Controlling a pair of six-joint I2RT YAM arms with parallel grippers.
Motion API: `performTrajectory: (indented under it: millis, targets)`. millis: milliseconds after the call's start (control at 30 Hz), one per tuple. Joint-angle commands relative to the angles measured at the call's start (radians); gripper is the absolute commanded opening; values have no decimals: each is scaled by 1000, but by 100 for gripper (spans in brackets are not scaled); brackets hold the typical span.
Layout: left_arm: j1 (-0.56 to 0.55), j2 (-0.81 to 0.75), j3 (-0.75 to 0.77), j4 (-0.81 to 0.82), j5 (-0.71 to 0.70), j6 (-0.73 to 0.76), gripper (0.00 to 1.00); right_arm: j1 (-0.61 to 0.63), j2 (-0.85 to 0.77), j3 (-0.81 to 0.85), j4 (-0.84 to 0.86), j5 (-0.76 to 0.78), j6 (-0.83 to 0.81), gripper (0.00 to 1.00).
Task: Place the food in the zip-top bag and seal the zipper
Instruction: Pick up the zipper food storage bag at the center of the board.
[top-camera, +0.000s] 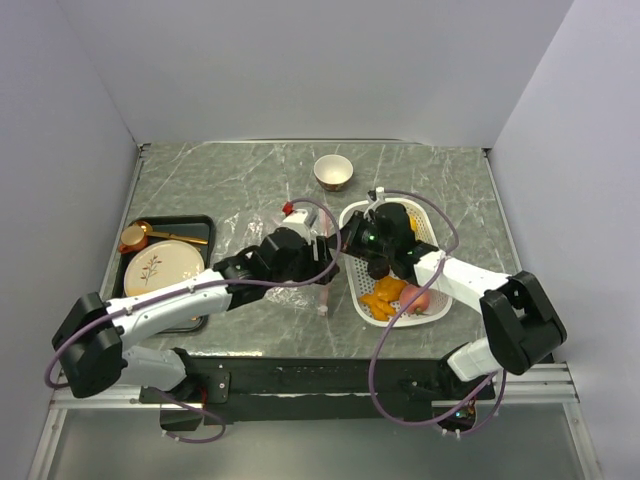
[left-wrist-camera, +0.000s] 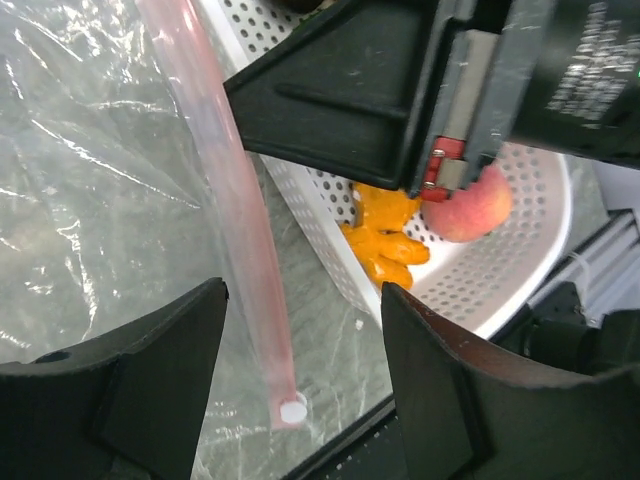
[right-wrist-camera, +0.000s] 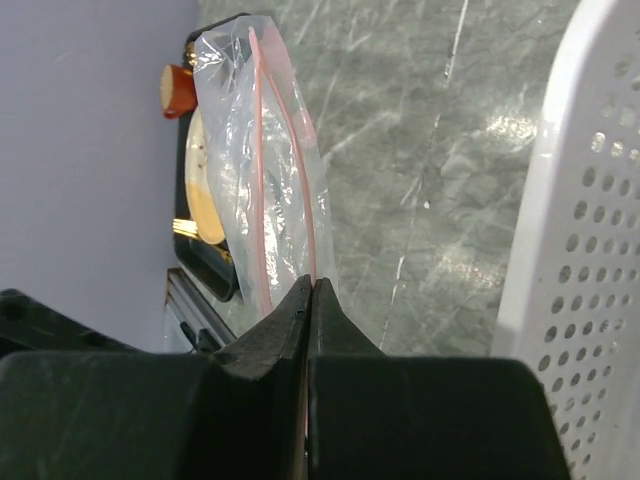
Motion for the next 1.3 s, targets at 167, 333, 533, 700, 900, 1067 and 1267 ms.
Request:
performTrajectory:
  millis: [167, 333, 533, 700, 900, 1067, 1267]
  targets:
    - [-58, 96, 68, -42, -255, -23, 63, 5, -73, 39, 37, -4, 15, 0]
    - [-66, 127, 102, -62, -309, -30, 60, 5, -90, 46, -7, 14, -2, 0]
    - [-69, 107, 113, -61, -341, -33, 54, 5, -87, 59, -55, 40, -19, 0]
    - [-69, 87, 119, -74, -358, -33, 40, 5, -79, 67, -77, 45, -30, 0]
    - [-71, 52, 115, -96, -393, -40, 30, 6, -72, 82, -113, 62, -45, 0]
    - [-71, 22, 121, -117, -407, -29, 36, 5, -59, 96, -135, 71, -54, 0]
    - [-69, -5, 116, -120, -410, -26, 34, 6, -41, 99, -146, 81, -59, 0]
